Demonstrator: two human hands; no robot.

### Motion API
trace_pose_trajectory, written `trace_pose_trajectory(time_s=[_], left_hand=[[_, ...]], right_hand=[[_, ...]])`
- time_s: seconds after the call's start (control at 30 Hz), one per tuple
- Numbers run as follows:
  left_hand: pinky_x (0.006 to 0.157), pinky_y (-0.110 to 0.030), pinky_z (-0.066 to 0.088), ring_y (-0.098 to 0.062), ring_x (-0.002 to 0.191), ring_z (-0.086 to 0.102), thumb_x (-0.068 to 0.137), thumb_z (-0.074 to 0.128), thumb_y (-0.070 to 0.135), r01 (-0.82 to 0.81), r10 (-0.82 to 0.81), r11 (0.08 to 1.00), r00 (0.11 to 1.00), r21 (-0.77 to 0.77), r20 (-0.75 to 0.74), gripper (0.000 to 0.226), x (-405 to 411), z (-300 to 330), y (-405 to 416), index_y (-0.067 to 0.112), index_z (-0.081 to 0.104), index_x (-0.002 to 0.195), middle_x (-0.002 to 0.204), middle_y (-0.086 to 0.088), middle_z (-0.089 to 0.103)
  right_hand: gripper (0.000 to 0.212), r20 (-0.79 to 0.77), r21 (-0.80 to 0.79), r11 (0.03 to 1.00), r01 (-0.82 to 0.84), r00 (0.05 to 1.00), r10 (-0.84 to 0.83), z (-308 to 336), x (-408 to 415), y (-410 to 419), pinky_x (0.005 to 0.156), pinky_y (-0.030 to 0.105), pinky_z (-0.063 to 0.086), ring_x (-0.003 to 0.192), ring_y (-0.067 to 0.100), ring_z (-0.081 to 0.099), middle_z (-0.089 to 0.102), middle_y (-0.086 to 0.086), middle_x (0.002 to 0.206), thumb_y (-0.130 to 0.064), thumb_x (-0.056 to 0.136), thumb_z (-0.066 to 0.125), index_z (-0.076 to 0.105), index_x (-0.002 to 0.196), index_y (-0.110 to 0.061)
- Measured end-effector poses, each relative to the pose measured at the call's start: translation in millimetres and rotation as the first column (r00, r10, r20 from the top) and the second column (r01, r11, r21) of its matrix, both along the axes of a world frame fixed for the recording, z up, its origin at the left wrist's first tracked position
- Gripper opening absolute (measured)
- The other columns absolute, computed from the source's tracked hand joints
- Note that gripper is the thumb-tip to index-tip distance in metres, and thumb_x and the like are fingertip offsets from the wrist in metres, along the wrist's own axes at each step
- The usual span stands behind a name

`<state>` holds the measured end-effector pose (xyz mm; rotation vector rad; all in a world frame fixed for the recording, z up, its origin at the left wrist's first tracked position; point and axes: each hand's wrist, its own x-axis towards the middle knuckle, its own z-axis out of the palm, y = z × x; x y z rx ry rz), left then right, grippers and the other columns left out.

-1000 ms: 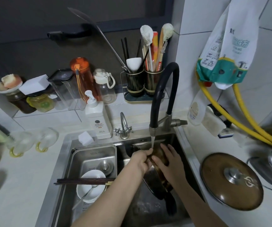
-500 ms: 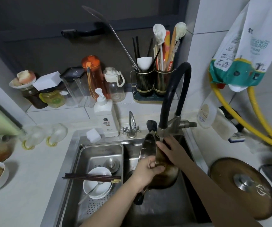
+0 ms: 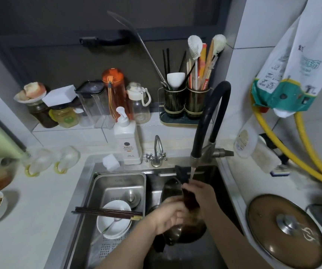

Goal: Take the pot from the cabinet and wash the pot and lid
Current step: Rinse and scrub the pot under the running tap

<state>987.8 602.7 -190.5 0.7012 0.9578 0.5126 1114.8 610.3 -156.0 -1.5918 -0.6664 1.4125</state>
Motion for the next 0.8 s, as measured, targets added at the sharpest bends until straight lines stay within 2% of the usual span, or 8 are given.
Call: trace_pose_trajectory(time_s=[0.1, 0.23, 0.3, 0.43, 0.57, 0.67, 0.77, 0.8], left_hand=[[0.075, -0.034, 0.053, -0.024, 0.076, 0.064, 0.081, 0.059, 0.039, -0.166, 0.206, 0.965, 0.959, -0.205, 0.193, 0.047, -0.8, 4.1, 17.2, 0.000, 0.062, 0.108, 0.087, -0.015, 0.062], [0.049, -0.025, 0.051, -0.018, 0.043, 0.048, 0.070, 0.064, 0.067, -0.326, 0.397, 0.877, 0.906, -0.353, 0.149, 0.066, 8.8, 15.1, 32.9, 0.003, 0.060, 0.079, 0.055, -0.005, 0.046], [0.042, -0.023, 0.049, -0.016, 0.036, 0.047, 0.077, 0.068, 0.053, -0.371, 0.416, 0.865, 0.906, -0.339, 0.070, 0.050, 16.5, 14.6, 37.1, 0.004, 0.058, 0.076, 0.049, -0.005, 0.050], [0.050, -0.031, 0.056, -0.024, 0.057, 0.062, 0.083, 0.064, 0.024, -0.277, 0.291, 0.914, 0.957, -0.297, 0.002, 0.020, 23.2, 8.0, 30.7, 0.004, 0.064, 0.085, 0.068, -0.012, 0.063], [0.071, -0.037, 0.056, -0.032, 0.080, 0.068, 0.075, 0.058, 0.001, -0.195, 0.202, 0.960, 0.979, -0.202, 0.014, 0.021, 13.9, -10.1, 10.2, 0.003, 0.065, 0.095, 0.089, -0.020, 0.069], [0.086, -0.044, 0.053, -0.036, 0.098, 0.063, 0.060, 0.061, -0.004, -0.146, 0.146, 0.989, 0.989, -0.010, -0.028, 0.038, 9.8, -16.0, 1.1, 0.009, 0.065, 0.095, 0.098, -0.021, 0.067], [0.080, -0.035, 0.051, -0.027, 0.092, 0.064, 0.055, 0.059, -0.004, -0.055, 0.070, 0.988, 0.993, 0.147, -0.095, 0.043, 7.7, -16.5, -5.6, 0.011, 0.066, 0.094, 0.093, -0.012, 0.069], [0.078, -0.031, 0.050, -0.024, 0.090, 0.064, 0.055, 0.057, -0.004, -0.029, 0.053, 0.980, 0.991, 0.199, -0.119, 0.043, 7.5, -15.7, -8.7, 0.011, 0.065, 0.095, 0.092, -0.010, 0.070]], right_hand=[[0.016, 0.115, 0.013, 0.996, -0.090, 0.989, 0.088, -11.9, -3.9, -16.5, 0.071, 0.028, 0.050, 0.083, 0.018, 0.066, 0.072, 0.006, 0.089, -0.005, 0.081, 0.063, 0.073, 0.089, -0.014], [0.020, 0.135, 0.037, 0.997, -0.068, 0.989, 0.063, -21.2, 1.5, -37.1, 0.061, 0.021, 0.040, 0.076, 0.010, 0.059, 0.068, -0.001, 0.082, -0.003, 0.084, 0.056, 0.072, 0.089, -0.014], [0.021, 0.152, 0.043, 0.997, -0.071, 0.986, 0.064, -24.9, 7.4, -42.2, 0.063, 0.023, 0.042, 0.077, 0.012, 0.058, 0.067, -0.002, 0.080, -0.003, 0.084, 0.055, 0.072, 0.084, -0.015], [0.029, 0.283, 0.096, 0.982, -0.165, 0.950, 0.132, -29.8, 21.1, -48.5, 0.069, 0.023, 0.044, 0.080, 0.012, 0.060, 0.067, -0.003, 0.080, -0.001, 0.084, 0.055, 0.068, 0.071, -0.023], [0.027, 0.393, 0.194, 0.936, -0.295, 0.897, 0.202, -33.7, 34.0, -36.1, 0.089, 0.025, 0.045, 0.105, 0.013, 0.057, 0.062, -0.003, 0.108, -0.006, 0.086, 0.058, 0.065, 0.093, -0.032], [0.034, 0.724, 0.153, 0.821, -0.550, 0.628, 0.286, -44.6, 38.8, -15.0, 0.111, 0.047, 0.033, 0.130, 0.026, 0.042, 0.048, 0.006, 0.137, -0.031, 0.086, 0.053, 0.058, 0.119, -0.021], [0.055, 0.937, 0.020, 0.706, -0.708, 0.260, 0.234, -50.0, 37.6, 9.0, 0.086, 0.057, 0.051, 0.107, 0.036, 0.064, 0.065, 0.010, 0.117, -0.028, 0.059, 0.079, 0.050, 0.103, -0.016], [0.064, 0.951, -0.009, 0.713, -0.701, 0.215, 0.223, -52.9, 36.4, 14.9, 0.078, 0.055, 0.054, 0.101, 0.034, 0.067, 0.070, 0.009, 0.110, -0.028, 0.049, 0.085, 0.047, 0.100, -0.018]])
